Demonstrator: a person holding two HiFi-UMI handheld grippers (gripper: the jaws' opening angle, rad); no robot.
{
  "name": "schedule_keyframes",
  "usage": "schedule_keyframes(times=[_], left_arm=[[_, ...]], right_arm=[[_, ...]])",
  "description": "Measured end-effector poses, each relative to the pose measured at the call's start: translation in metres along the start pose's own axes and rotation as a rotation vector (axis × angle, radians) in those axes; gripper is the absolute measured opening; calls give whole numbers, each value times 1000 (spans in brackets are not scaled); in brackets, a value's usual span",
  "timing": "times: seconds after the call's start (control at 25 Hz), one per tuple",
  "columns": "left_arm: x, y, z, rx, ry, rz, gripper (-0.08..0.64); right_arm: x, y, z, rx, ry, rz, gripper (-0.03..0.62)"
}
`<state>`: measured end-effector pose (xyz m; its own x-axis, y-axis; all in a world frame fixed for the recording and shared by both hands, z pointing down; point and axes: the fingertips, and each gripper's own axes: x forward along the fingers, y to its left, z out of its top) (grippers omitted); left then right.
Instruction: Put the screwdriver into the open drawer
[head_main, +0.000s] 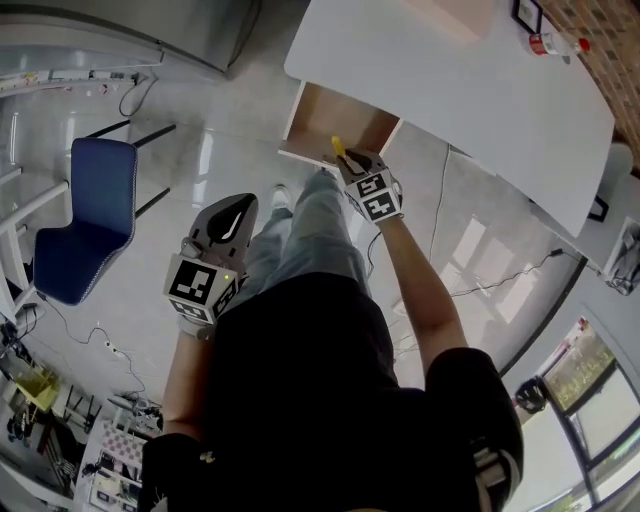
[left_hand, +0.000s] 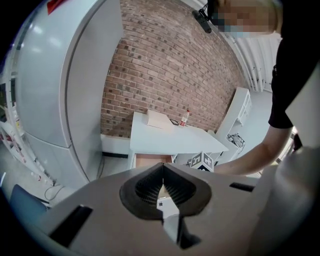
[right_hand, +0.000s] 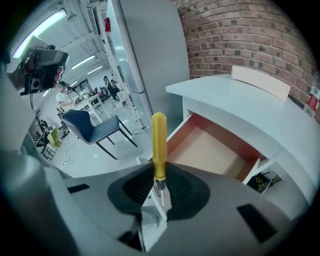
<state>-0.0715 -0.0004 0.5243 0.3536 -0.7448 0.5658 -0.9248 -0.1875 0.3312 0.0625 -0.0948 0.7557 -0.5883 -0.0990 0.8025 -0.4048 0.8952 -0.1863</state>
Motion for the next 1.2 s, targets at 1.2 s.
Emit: schedule_keyframes(times=[1.2], left_arm=[[30, 41, -68, -274, 103, 176, 5]], right_arm=[[166, -33, -87, -213, 385, 193, 78]])
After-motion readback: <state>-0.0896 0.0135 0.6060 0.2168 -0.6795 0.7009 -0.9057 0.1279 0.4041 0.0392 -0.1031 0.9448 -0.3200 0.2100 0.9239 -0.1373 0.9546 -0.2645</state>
